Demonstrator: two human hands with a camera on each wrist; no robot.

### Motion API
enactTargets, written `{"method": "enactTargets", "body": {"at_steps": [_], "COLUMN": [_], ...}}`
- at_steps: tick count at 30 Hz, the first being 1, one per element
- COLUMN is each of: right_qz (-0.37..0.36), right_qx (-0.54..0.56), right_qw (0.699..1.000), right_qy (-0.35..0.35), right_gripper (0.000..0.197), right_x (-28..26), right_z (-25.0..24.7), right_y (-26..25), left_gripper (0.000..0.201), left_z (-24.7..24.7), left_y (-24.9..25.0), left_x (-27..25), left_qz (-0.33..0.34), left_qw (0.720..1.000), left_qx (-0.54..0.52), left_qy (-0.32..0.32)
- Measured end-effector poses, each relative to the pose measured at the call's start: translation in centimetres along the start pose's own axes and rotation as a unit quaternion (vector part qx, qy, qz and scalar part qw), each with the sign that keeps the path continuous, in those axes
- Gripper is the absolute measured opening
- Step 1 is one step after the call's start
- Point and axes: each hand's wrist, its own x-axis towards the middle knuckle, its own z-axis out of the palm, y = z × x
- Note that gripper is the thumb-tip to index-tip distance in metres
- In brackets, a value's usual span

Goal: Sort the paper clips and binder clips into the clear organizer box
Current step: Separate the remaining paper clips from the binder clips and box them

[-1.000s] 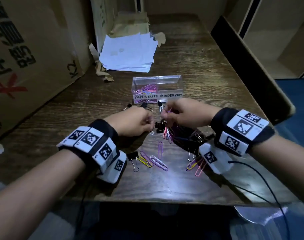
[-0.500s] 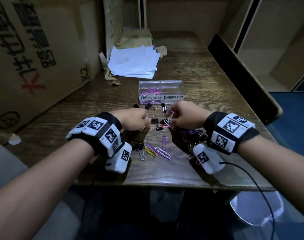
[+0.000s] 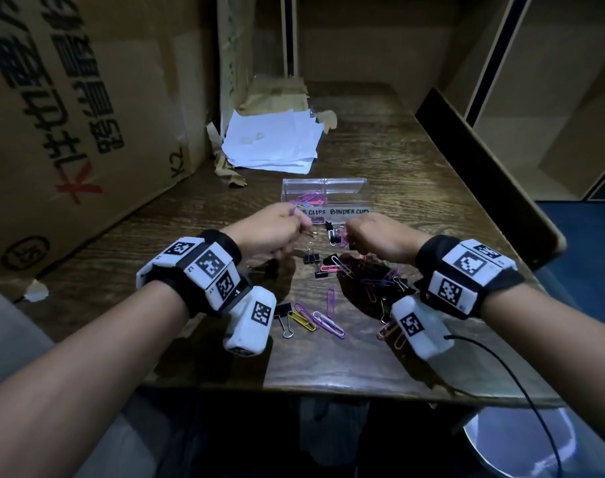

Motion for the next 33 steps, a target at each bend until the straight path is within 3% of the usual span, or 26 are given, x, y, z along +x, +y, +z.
{"method": "enactTargets", "body": {"at_steps": [5,10,16,19,21,23,25,28,30,33], "right_qz": [0.025,0.035,0.01,0.001,-0.025,-0.063,-0.077,-0.039,-0.02,-0.041], "right_qx": [0.117,0.139,-0.071,-0.092,-0.097,-0.096,-0.136,-0.253,-0.293,-0.293], "right_qw": [0.993,0.99,0.997,0.996,0.994,0.99,0.984,0.967,0.955,0.955], "right_qy": [0.014,0.019,-0.017,0.003,0.045,0.084,0.084,-0.006,-0.047,-0.019], "right_gripper": [0.03,0.027,0.028,0.03,0.039,0.033,0.021,0.015,0.025,0.03], "right_x": [2.2,6.2,8.7,9.2,8.9,7.5,6.0,3.6,2.4,1.4], "right_z": [-2.5,-4.0,-2.9,-2.4,-2.4,-2.6,-2.7,-2.6,-1.9,-0.4], "right_y": [-2.4,-5.0,-6.6,-5.9,-5.6,-5.3,-4.5,-2.8,-1.7,-0.4], "left_gripper": [0.023,0.031,0.054,0.046,0.036,0.021,0.01,0.008,0.02,0.036], "left_z": [-1.6,-2.1,-2.1,-2.6,-3.0,-3.2,-3.3,-2.4,-1.0,1.5], "left_y": [2.3,3.3,2.4,2.0,1.8,1.6,1.7,2.0,2.0,1.4], "left_x": [3.2,6.5,7.4,6.7,6.1,5.0,3.3,0.7,-0.6,-1.8], "left_qz": [0.015,0.002,0.073,0.093,0.105,0.116,0.13,0.13,0.116,0.075], "left_qw": [0.989,0.989,0.986,0.974,0.968,0.962,0.963,0.938,0.913,0.906], "left_qx": [-0.135,-0.1,0.082,0.126,0.158,0.187,0.214,0.313,0.351,0.339], "left_qy": [0.065,0.11,0.123,0.162,0.166,0.159,0.102,-0.072,-0.17,-0.243]}}
